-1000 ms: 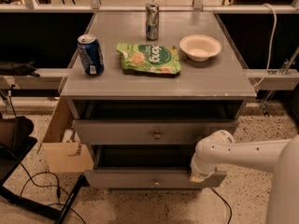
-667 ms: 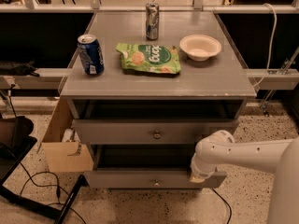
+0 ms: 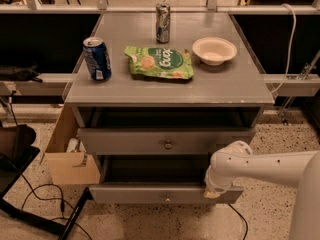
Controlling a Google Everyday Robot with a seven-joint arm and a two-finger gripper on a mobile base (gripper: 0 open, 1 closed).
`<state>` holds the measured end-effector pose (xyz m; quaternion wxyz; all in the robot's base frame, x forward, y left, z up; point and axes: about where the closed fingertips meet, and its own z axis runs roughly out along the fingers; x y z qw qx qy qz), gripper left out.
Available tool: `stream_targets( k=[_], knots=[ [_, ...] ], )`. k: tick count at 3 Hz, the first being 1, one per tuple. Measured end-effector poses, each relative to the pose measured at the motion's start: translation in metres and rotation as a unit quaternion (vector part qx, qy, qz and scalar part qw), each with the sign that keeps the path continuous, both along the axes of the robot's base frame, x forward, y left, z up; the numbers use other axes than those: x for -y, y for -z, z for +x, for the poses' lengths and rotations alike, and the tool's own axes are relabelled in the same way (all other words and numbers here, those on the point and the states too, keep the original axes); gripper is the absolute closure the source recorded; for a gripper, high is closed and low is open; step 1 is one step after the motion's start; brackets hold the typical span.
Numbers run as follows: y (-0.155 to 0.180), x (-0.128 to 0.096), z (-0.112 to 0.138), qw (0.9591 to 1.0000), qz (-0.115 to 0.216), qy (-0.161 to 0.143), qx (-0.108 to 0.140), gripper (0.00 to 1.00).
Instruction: Open middle drawer
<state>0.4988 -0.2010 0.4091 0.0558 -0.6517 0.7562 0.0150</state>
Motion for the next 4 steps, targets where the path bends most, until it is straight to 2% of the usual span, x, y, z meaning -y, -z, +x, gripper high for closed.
stream_targets(
  k=[3,4],
  knots=[
    [0.0001,0.0,-0.0001,1.0,0.0,0.0,0.0,0.11],
    [0.0001,0.0,-0.0001,1.0,0.0,0.0,0.0,0.0]
  ],
)
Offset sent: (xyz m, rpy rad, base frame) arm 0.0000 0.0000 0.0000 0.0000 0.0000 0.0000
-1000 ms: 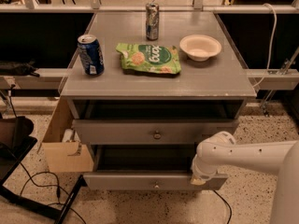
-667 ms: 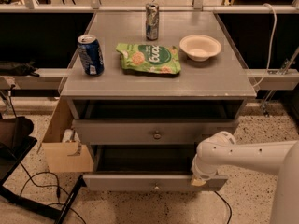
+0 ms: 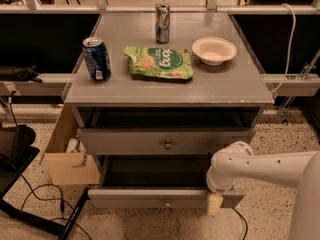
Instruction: Open middle drawer
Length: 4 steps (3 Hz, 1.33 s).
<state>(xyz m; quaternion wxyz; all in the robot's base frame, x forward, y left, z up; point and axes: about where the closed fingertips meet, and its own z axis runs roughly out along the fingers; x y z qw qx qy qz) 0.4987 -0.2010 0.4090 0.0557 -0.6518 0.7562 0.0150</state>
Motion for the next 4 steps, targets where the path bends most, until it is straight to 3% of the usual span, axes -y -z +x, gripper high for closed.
stream_targets(
  k=[1,2,3,4],
  knots=[
    [0.0,0.0,0.0,1.0,0.0,0.0,0.0,0.0],
    [0.013,0.002,-0.009,0.9998,0.0,-0.003,-0.021,0.0],
    [0.037,0.004,-0.064,0.9953,-0.011,-0.01,-0.096,0.17],
    [0.031,0.004,-0.067,0.995,-0.011,-0.011,-0.099,0.4]
  ],
)
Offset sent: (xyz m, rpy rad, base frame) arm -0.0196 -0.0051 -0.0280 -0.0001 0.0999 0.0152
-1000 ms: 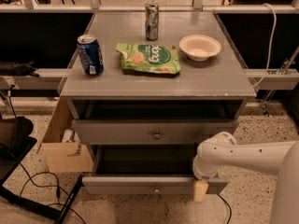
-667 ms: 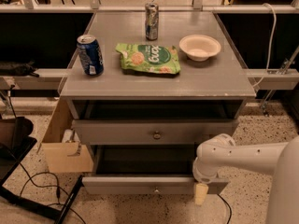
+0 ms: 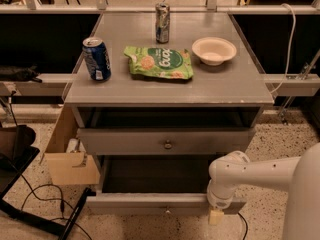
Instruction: Open middle drawer
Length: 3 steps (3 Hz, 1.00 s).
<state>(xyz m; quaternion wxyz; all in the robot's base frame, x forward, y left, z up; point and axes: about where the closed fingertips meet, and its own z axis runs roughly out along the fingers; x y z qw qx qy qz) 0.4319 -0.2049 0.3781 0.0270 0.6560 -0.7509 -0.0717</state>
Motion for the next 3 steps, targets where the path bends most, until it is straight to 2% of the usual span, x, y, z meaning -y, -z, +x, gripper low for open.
stream_targets(
  k=[1,2,3],
  knots=[
    [-0.005,0.0,0.001,1.0,0.0,0.0,0.0,0.63],
    [-0.014,0.001,-0.017,0.9999,0.005,-0.005,-0.014,0.86],
    [-0.015,0.011,-0.049,0.9991,0.011,-0.01,-0.039,1.0]
  ],
)
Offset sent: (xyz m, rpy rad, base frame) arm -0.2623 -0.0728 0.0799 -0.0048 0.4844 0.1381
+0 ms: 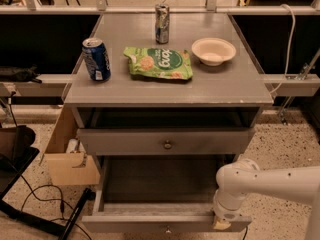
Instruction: Open middle drawer
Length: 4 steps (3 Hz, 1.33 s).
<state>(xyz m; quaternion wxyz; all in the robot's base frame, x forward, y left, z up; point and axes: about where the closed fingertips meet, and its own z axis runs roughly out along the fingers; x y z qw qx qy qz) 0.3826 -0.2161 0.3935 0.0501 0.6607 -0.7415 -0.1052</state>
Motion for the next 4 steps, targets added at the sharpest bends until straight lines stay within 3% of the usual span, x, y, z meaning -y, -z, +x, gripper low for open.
stream_targets(
  k=[2,4],
  knots=[
    [0.002,0.001,-0.011,0.9999,0.005,0.001,-0.011,1.0],
    [0.001,-0.001,-0.007,0.9999,0.005,0.001,-0.011,1.0]
  ],
)
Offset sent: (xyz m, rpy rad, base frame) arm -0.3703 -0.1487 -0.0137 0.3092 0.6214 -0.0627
